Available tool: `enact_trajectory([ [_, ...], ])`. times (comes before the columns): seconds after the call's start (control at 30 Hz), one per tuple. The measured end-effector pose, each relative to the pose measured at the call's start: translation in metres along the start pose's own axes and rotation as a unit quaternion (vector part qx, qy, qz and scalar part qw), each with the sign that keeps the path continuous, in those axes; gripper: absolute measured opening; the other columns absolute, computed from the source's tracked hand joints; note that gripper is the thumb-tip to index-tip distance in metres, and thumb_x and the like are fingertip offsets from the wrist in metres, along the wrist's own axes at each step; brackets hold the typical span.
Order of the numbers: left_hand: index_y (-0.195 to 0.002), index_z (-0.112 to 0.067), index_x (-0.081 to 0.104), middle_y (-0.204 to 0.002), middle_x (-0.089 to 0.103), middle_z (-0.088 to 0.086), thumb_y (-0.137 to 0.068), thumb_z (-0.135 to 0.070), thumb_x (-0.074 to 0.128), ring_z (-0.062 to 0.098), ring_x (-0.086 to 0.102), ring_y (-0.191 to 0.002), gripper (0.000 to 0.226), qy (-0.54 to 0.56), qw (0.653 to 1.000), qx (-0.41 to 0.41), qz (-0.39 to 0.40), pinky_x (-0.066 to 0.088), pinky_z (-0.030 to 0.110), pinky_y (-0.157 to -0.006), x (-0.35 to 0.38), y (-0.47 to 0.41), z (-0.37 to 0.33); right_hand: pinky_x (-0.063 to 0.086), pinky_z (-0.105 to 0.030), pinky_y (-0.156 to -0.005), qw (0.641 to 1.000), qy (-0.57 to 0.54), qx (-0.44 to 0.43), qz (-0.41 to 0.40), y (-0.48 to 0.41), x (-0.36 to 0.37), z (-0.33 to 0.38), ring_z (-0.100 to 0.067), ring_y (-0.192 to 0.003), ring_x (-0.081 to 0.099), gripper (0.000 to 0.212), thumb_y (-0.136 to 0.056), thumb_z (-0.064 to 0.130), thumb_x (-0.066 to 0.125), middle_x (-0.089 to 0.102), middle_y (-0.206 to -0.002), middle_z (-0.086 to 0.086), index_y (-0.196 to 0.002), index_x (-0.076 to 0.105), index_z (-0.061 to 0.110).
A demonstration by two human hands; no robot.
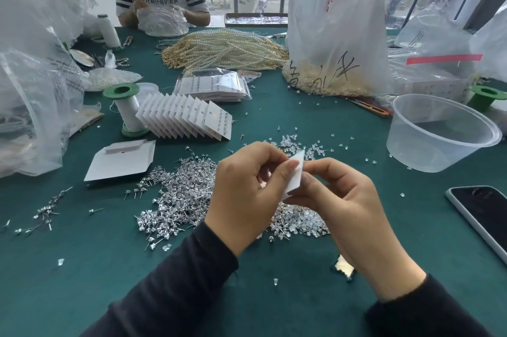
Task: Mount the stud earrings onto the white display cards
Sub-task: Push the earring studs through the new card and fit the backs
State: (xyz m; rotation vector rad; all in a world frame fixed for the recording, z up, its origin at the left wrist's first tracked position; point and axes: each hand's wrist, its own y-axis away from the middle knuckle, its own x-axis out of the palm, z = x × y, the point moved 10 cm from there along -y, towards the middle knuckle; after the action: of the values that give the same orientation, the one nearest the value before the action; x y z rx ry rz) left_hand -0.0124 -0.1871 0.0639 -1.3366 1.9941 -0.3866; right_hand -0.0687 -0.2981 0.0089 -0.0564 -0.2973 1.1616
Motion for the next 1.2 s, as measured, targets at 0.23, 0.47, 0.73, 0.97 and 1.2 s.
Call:
enact_trajectory([
  [0.23,-0.079,-0.012,0.073,-0.071,0.069,0.0,-0.07,-0.036,0.07,0.008,0.063,-0.059,0.026,0.032,0.999,-0.025,0.025,0.054,0.027,-0.055,0.011,0.006,-0.004,0.046,-0.011,-0.06,0.939,0.256,-0.208,-0.097,0.011,-0.002,0.042,0.0,-0.064,0.059,0.009,-0.077,0.003,0.062,0.063,-0.074,0.007,-0.076,0.062,0.013],
  [0.47,-0.074,-0.019,0.068,-0.068,0.073,-0.003,-0.078,-0.007,0.066,0.014,0.07,-0.063,0.013,0.221,0.944,-0.245,-0.028,0.056,0.023,-0.055,-0.007,0.005,0.059,0.051,-0.016,-0.07,0.926,0.283,-0.225,-0.104,0.002,-0.019,0.056,-0.011,-0.079,0.062,0.021,-0.083,0.003,0.062,0.06,-0.097,0.005,-0.097,0.067,0.017],
  [0.73,-0.076,-0.004,0.067,-0.064,0.072,0.006,-0.063,-0.016,0.067,0.018,0.067,-0.053,0.018,0.342,0.861,-0.374,-0.046,0.052,0.019,-0.045,-0.016,0.013,0.091,0.036,-0.022,-0.074,0.801,0.597,0.044,0.001,-0.018,-0.046,-0.014,-0.017,-0.083,0.056,0.009,-0.082,0.017,0.068,0.062,-0.088,0.001,-0.086,0.075,0.013],
  [0.97,-0.072,-0.005,0.066,-0.073,0.07,0.01,-0.083,-0.005,0.061,0.019,0.068,-0.056,0.012,0.289,0.871,-0.39,-0.069,0.053,0.02,-0.048,-0.019,0.016,0.094,0.037,-0.022,-0.06,0.81,0.586,-0.017,-0.024,-0.015,-0.033,-0.002,-0.014,-0.065,0.054,0.011,-0.076,0.004,0.062,0.06,-0.069,0.004,-0.071,0.064,0.013],
  [1.2,-0.067,-0.004,0.064,-0.064,0.067,0.007,-0.084,-0.003,0.06,0.013,0.065,-0.05,0.018,0.254,0.888,-0.381,-0.043,0.052,0.021,-0.046,-0.007,0.021,0.087,0.044,-0.012,-0.053,0.924,0.369,-0.01,-0.097,-0.013,-0.046,0.01,-0.003,-0.053,0.056,0.019,-0.076,0.002,0.065,0.067,-0.062,0.005,-0.069,0.067,0.019],
])
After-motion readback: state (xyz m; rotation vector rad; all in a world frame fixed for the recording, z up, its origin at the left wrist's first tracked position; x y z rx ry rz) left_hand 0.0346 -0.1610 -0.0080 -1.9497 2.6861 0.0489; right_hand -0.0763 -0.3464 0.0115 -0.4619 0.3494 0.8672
